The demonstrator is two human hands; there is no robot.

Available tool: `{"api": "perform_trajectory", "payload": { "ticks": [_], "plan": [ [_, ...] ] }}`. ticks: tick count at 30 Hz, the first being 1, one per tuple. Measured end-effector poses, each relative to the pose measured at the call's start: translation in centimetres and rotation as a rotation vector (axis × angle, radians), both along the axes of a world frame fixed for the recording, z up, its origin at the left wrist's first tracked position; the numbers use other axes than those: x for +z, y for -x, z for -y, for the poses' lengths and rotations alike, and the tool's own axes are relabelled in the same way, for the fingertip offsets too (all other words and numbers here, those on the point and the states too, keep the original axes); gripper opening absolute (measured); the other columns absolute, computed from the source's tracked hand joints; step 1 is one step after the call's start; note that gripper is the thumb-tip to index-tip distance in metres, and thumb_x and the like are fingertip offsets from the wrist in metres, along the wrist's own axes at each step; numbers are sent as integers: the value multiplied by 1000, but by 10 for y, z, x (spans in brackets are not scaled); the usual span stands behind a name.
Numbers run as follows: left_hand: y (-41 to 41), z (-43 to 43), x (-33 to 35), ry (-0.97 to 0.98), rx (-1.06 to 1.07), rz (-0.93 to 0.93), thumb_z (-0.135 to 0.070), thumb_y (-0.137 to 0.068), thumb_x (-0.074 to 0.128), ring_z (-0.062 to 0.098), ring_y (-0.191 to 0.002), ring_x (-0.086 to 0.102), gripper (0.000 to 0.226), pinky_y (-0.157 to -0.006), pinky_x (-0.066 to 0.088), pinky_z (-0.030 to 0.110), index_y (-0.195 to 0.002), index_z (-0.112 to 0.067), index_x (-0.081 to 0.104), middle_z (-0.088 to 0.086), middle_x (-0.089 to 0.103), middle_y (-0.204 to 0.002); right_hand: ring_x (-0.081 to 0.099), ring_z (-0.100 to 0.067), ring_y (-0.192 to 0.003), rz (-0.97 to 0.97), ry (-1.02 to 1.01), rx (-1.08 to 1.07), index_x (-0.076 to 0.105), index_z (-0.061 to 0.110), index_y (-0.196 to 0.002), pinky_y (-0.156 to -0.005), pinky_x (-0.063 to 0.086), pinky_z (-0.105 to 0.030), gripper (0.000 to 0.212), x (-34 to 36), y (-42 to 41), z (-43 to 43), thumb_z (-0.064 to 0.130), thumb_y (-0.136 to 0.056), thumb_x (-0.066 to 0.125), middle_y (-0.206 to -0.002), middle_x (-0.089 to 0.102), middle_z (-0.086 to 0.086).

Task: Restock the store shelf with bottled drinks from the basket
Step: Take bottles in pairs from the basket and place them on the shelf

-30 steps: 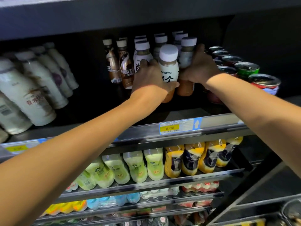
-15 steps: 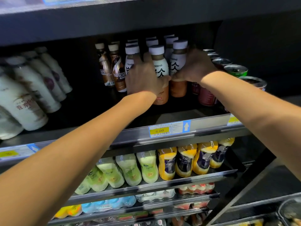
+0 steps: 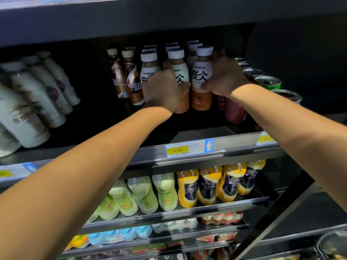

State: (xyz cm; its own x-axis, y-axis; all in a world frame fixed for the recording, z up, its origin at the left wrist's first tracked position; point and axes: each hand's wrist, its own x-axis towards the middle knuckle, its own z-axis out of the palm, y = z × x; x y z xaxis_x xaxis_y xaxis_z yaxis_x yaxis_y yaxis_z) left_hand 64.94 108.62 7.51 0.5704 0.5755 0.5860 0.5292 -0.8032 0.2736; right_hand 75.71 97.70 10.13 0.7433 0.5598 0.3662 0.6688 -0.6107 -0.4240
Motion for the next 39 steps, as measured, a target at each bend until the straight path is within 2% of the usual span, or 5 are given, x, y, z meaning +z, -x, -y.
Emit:
{"api": "perform_trajectory", "payload": {
  "ticks": [9,21,29,36,39],
  "plan": [
    [-4,-2,-6,10,17,2,-61,-82,64,35,-106,64,65,-83,49,40,-128,-15,56,11,69,-114,56,-32,-118,-6,-55,41,42,7,-134,-81,40,-29,80,-1,2,4,22,-69,87,-129,58,-12],
    [-4,6,-3,50,12,0,-55,-85,64,36,-110,62,66,-82,47,39,-131,-10,48,14,67,-118,53,-33,-122,14,-50,72,41,3,-135,-94,45,-36,77,-3,4,4,19,-74,83,-131,56,-15],
    [-2,7,7,189,-23,29,-54,-84,66,35,-108,63,54,-77,45,35,-116,-11,62,12,67,-116,58,-33,-115,-83,-57,59,55,7,-127,-78,40,-26,43,12,7,11,26,-89,63,-126,62,-14],
    [26,27,30,131,-25,-94,-50,-91,52,37,-109,60,43,-81,44,38,-110,-15,67,13,65,-110,55,-39,-115,137,120,33,66,11,-121,-90,44,-34,34,25,38,42,27,-99,46,-122,65,-17],
    [48,50,40,71,-103,-180,-49,-92,49,36,-92,58,37,-74,40,36,-94,-17,66,9,59,-95,56,-37,-101,242,183,50,63,4,-103,-76,39,-34,28,19,61,70,24,-99,44,-102,63,-16]
  ]
}}
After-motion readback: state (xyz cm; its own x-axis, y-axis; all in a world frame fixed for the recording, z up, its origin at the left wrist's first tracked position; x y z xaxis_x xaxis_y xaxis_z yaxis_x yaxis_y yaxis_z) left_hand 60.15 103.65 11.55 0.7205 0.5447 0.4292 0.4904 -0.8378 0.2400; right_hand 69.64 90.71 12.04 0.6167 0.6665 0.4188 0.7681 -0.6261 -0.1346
